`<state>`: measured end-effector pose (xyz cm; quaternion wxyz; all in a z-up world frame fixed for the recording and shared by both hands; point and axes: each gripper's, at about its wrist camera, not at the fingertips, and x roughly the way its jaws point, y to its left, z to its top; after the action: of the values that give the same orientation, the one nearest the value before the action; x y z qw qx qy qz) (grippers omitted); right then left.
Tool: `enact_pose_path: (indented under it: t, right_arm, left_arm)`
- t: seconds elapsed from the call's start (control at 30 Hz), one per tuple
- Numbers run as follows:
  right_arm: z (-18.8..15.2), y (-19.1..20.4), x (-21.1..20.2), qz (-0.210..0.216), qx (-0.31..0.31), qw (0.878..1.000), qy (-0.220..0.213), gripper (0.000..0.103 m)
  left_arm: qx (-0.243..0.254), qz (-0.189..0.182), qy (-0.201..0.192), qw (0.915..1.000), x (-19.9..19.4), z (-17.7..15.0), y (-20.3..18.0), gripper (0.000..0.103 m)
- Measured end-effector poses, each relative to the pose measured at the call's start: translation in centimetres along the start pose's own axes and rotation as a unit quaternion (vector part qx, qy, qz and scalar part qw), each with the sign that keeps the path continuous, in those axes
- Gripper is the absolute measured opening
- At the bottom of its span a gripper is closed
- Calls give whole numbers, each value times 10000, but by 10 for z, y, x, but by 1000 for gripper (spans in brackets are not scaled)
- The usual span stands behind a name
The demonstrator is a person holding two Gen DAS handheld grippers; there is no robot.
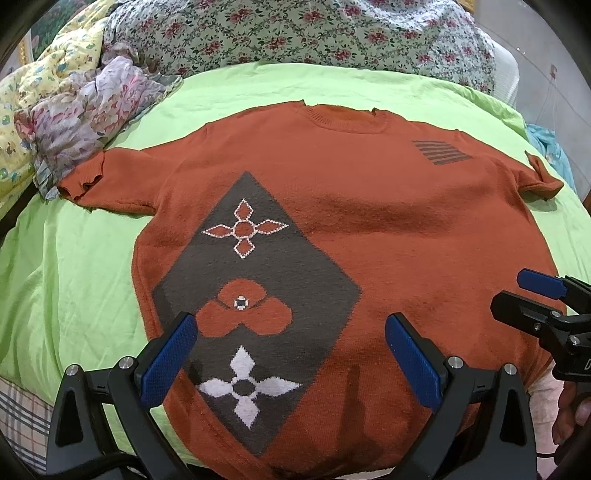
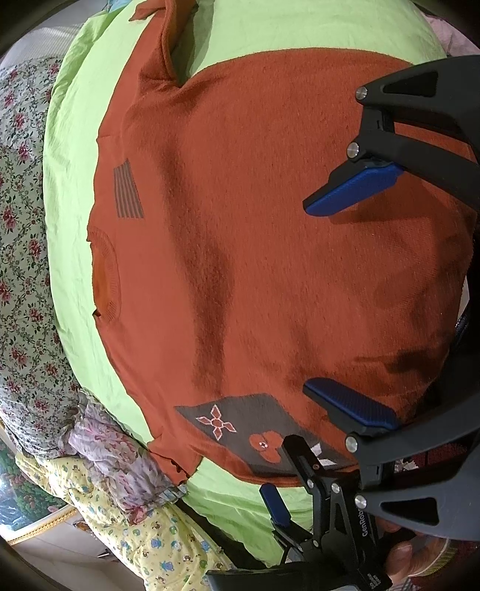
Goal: Fold small clothes
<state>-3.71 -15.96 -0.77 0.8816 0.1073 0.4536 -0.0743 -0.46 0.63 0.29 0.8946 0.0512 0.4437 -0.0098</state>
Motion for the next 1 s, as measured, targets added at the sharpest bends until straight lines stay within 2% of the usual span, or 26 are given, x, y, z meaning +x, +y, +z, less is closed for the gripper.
enact_pose_path:
  t: [0.8,1.0]
  right_arm:
    - [-1,1,0,31,54,10000,-7,89]
    - [3,-8,2,75,168,9998,6,89]
  left_arm:
    - [-137,-195,139,9996,9,1,0,102]
    - [-162,-245,31,9996,12,6,-3,102]
